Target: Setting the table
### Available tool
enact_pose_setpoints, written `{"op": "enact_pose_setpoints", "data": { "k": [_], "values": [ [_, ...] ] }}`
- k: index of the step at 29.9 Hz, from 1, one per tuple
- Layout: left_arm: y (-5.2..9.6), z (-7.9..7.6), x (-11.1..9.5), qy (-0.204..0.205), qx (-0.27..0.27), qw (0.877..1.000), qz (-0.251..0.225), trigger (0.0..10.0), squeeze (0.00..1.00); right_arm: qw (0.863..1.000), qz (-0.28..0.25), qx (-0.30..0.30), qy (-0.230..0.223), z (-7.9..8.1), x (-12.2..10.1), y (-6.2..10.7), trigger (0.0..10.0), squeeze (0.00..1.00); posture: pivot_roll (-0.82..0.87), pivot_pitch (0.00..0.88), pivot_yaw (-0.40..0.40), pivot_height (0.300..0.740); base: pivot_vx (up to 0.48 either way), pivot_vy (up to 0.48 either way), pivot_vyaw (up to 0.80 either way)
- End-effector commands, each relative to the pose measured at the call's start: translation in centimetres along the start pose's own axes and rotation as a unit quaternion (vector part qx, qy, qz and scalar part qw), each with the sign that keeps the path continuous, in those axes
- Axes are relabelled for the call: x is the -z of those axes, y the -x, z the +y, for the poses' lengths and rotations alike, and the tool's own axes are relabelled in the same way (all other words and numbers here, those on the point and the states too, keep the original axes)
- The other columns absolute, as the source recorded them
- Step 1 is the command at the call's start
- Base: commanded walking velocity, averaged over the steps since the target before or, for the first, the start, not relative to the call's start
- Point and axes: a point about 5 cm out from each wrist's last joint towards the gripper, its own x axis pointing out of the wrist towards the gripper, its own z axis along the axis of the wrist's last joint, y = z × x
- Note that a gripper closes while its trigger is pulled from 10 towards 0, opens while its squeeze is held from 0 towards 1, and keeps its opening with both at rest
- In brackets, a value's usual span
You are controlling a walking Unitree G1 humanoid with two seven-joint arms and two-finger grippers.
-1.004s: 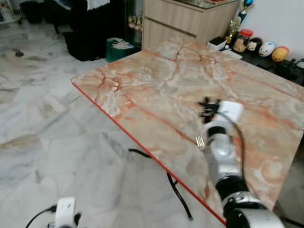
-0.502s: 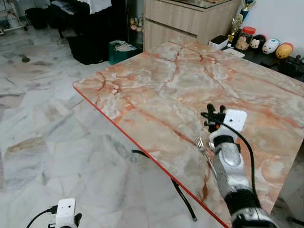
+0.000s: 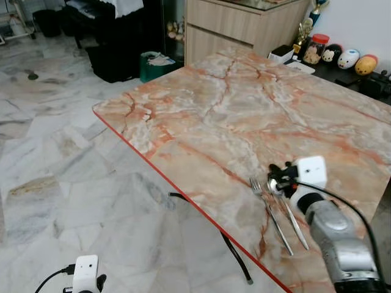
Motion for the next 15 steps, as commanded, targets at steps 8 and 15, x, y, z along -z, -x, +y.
{"op": "enact_pose_setpoints", "data": {
  "k": [8,15],
  "values": [
    [0.0,-0.1,0.3,0.000,0.006,1.000,0.017,10.0,0.00,0.988,0.064,-0.080,-0.112,2.8,0.0,0.8,10.0,0.00,-0.03,0.000,-0.031,0.740,0.000,0.000,0.00],
    [0.1,-0.2,0.6,0.004,0.005,1.000,0.024,10.0,0.00,0.985,0.109,-0.110,-0.082,3.5,0.6,1.4,10.0,0.00,-0.03,0.000,-0.035,0.740,0.000,0.000,0.00]
  ]
}}
